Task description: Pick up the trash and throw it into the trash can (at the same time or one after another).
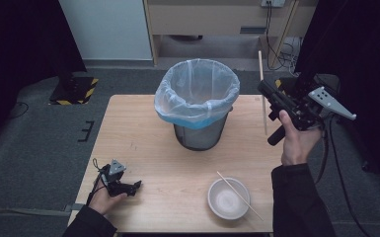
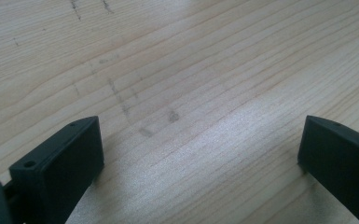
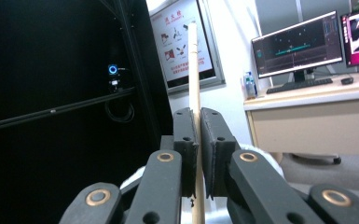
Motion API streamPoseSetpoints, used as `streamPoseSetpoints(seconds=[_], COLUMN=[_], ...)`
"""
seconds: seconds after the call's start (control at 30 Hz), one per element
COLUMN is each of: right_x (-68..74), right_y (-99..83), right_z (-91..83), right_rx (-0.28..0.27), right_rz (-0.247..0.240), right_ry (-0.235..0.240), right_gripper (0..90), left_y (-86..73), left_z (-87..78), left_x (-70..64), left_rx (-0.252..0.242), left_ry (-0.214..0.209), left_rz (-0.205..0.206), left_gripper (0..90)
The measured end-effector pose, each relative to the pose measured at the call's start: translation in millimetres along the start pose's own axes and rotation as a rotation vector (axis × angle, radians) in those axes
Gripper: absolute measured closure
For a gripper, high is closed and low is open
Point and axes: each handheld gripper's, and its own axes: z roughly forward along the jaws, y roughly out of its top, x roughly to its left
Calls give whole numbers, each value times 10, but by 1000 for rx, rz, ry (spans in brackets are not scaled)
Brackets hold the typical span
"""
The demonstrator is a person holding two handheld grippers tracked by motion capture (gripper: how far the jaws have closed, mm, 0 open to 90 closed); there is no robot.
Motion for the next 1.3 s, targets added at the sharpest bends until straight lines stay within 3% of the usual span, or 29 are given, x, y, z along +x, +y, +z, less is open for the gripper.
streamPoseSetpoints(seconds=[0.4,0.77,1.3], right_x=[112,134,131], right_y=[247,171,48], right_z=[437,796,1170], right_rx=[-26,-23,3], right_rz=[-54,-56,-76], right_ry=[-11,-8,-4], right_gripper=[857,857,857], left_y=[2,4,5], left_z=[2,4,5], left_x=[0,0,0], left_rx=[-1,-1,-1], left_ry=[-1,-1,-2], left_rz=[1,2,3], left_gripper=[0,0,0])
